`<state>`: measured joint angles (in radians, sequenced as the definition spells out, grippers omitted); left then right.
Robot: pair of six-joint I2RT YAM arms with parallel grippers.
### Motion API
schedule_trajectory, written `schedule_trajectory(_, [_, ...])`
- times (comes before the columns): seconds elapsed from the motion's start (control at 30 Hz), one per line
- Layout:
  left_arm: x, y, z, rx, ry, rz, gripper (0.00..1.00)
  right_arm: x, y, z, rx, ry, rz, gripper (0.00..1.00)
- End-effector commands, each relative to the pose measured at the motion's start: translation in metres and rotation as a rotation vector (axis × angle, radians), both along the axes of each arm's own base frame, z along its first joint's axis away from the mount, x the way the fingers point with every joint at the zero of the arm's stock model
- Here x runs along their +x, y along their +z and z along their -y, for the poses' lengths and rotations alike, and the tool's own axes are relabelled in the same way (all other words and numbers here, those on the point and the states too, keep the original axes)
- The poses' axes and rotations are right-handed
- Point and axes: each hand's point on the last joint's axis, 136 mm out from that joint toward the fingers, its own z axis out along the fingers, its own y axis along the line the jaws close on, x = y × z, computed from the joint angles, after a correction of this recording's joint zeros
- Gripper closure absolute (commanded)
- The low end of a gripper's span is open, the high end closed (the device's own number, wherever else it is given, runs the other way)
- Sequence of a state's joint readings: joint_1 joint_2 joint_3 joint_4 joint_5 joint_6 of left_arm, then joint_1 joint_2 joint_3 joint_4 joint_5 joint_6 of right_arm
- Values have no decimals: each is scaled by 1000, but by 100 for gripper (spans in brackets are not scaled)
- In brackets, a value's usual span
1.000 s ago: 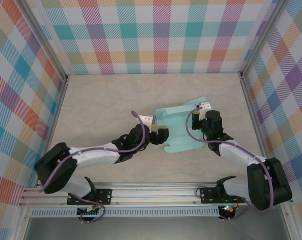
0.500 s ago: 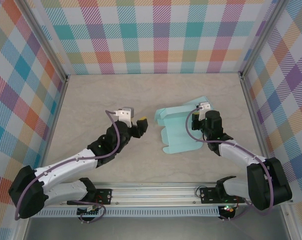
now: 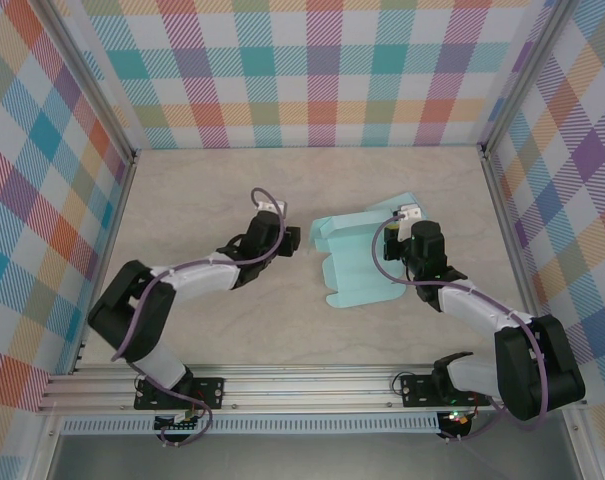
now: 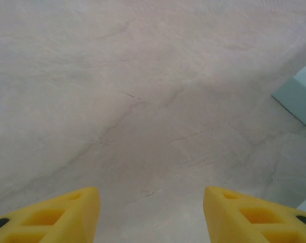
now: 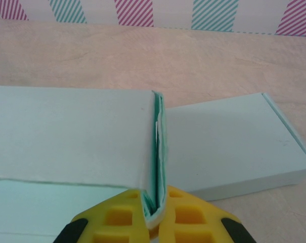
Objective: Fold the paper box
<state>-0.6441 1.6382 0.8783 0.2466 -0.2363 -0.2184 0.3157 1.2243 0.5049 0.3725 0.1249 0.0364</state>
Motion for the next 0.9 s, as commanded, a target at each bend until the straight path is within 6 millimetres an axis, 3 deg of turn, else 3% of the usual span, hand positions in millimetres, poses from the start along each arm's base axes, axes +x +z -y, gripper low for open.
schedule_trajectory(0.0, [6,0,33,-13,-127,23,43,3,11,-6,7,25,33,100])
schedule_trajectory(0.13, [2,-8,61,23,-211,34,43,3,11,-7,10,27,31,100])
schedule_trajectory(0.3, [-5,-6,83,31,-259,59,43,4,11,-7,11,26,28,100])
schedule_trajectory(0.6, [-25,-11,78,47,-254,50,43,6,10,-7,11,20,21,100])
schedule_trajectory(0.87, [-47,7,92,75,-325,97,41,6,10,-7,13,21,20,100])
